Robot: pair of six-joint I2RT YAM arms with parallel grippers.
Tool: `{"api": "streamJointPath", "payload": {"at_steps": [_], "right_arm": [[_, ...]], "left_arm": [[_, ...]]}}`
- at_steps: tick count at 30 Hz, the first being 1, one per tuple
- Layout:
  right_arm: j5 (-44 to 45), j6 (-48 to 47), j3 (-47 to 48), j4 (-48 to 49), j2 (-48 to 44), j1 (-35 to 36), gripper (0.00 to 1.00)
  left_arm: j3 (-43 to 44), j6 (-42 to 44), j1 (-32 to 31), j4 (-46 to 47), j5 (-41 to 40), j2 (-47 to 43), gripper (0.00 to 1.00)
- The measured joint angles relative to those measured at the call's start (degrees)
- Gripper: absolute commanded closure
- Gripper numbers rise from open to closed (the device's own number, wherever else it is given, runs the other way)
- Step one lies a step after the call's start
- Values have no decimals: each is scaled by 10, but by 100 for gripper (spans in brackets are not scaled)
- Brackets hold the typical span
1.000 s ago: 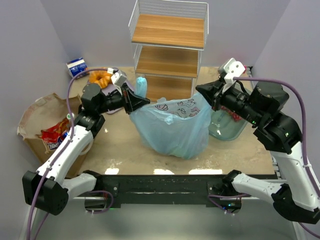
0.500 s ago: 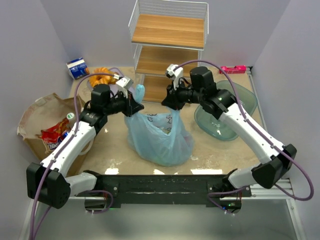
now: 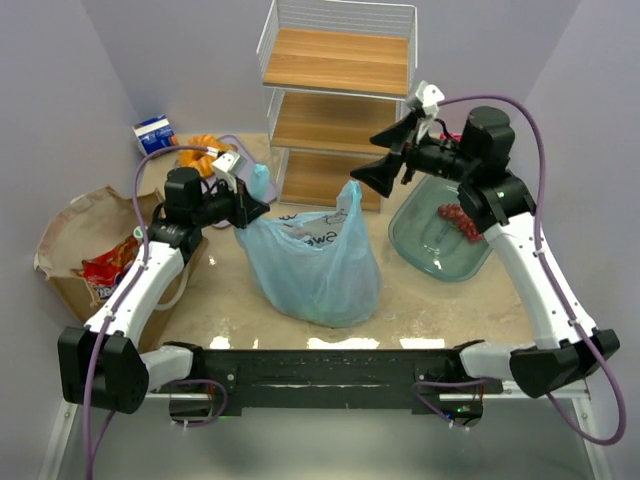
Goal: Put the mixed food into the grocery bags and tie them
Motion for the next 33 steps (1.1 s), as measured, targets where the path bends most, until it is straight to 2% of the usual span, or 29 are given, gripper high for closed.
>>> {"api": "streamJointPath", "payload": {"at_steps": [5,12,17,28,33], "right_arm": [[-103,7,-86,67,-47,-28,1],[-158,7,-222,111,-130,-28,1],[-171,-2,-237,136,-160,-28,1],[-195,-20,-256,164,-98,-26,1],[-208,-15,-284,191,-95,-14,8]], "left_arm": [[-7,2,0,13,18,0,100],[-9,3,2,23,32,0,100],[-10,3,3,25,42,0,100],[-20,1,3,46,62,0,100],[-20,1,3,52,68,0,100]]}}
